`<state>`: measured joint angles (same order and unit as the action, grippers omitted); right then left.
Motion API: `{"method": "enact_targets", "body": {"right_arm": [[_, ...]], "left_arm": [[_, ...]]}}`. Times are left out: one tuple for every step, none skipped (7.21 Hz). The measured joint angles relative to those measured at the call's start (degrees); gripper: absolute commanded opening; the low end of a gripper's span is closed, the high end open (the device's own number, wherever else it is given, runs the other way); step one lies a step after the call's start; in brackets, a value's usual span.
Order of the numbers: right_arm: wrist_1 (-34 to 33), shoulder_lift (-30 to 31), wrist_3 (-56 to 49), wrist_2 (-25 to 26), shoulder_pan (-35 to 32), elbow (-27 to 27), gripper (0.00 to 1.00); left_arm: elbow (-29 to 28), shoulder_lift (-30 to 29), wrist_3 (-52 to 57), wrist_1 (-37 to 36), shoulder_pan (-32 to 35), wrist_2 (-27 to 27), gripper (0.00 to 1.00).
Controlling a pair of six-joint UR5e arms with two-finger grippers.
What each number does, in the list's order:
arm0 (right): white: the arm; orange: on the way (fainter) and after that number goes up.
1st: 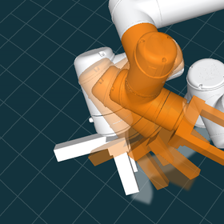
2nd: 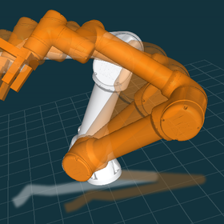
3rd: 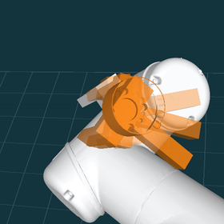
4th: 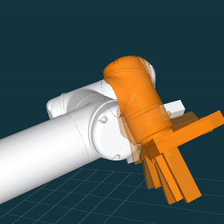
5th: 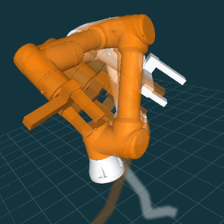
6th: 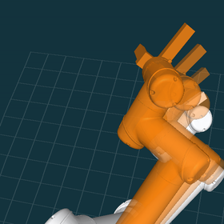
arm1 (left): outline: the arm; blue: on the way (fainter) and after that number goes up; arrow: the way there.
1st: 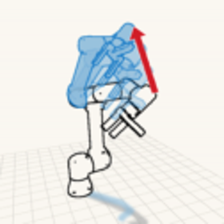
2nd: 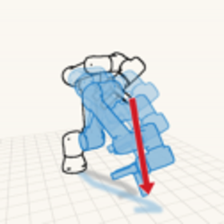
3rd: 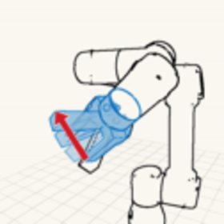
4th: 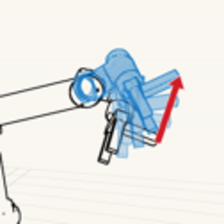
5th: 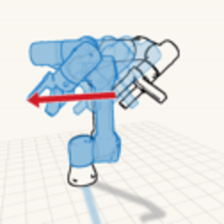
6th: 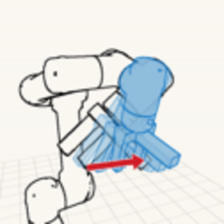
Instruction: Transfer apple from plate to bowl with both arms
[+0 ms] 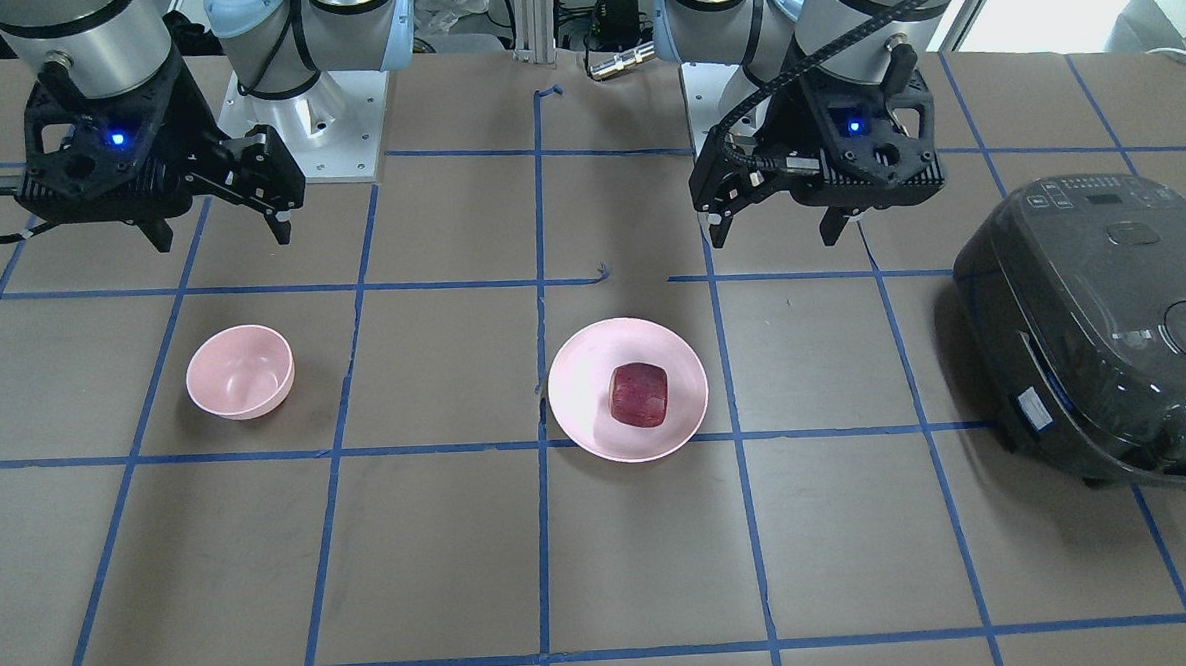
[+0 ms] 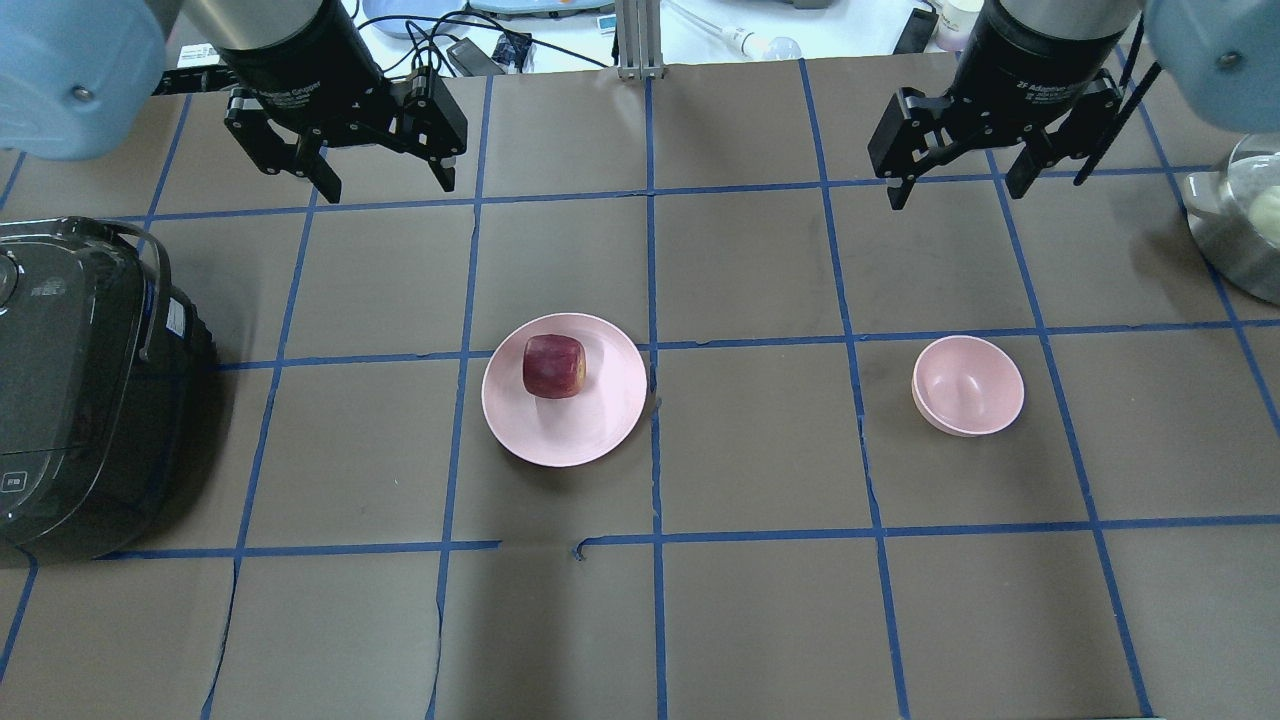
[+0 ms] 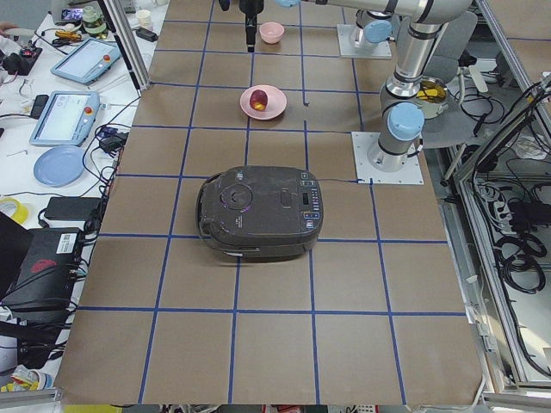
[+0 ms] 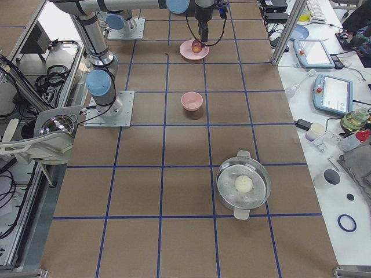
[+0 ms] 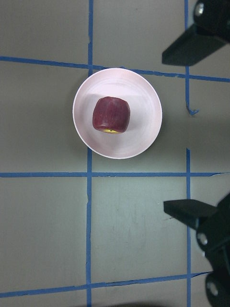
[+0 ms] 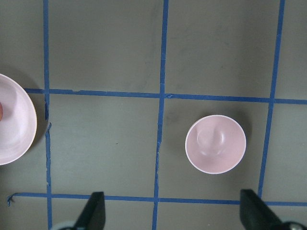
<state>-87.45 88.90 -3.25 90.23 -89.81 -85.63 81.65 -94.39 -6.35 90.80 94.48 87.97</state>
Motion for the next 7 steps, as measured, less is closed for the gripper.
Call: {"method": "enact_targets", "body": {"right_arm": [[0.0,0.0,0.0,0.0,0.0,0.0,1.00],[0.1,0.0,0.0,0.0,0.0,0.1,1.00],[0.1,0.1,0.0,0.0,0.0,0.1,1.00],[0.1,0.2,0.0,0.0,0.0,0.0,1.00],[0.1,0.2,0.0,0.0,0.0,0.0,1.00],[0.2,0.2,0.0,0.0,0.1,-0.1,1.00],[0.1,0.2,0.1,0.0,0.1,-0.1,1.00]], "left_arm": [[0.1,0.0,0.0,0.0,0.0,0.0,1.00],[0.3,0.1,0.0,-0.1,0.0,0.0,1.00],[0.6,0.3,0.0,-0.2,0.1,0.1,1.00],[0.8,0.6,0.1,-0.2,0.2,1.1,1.00],[1.0,0.6,0.2,-0.3,0.2,2.5,1.00],[1.3,0.7,0.2,-0.4,0.2,3.2,1.00],[1.4,0.7,0.2,-0.5,0.3,3.4,1.00]]}}
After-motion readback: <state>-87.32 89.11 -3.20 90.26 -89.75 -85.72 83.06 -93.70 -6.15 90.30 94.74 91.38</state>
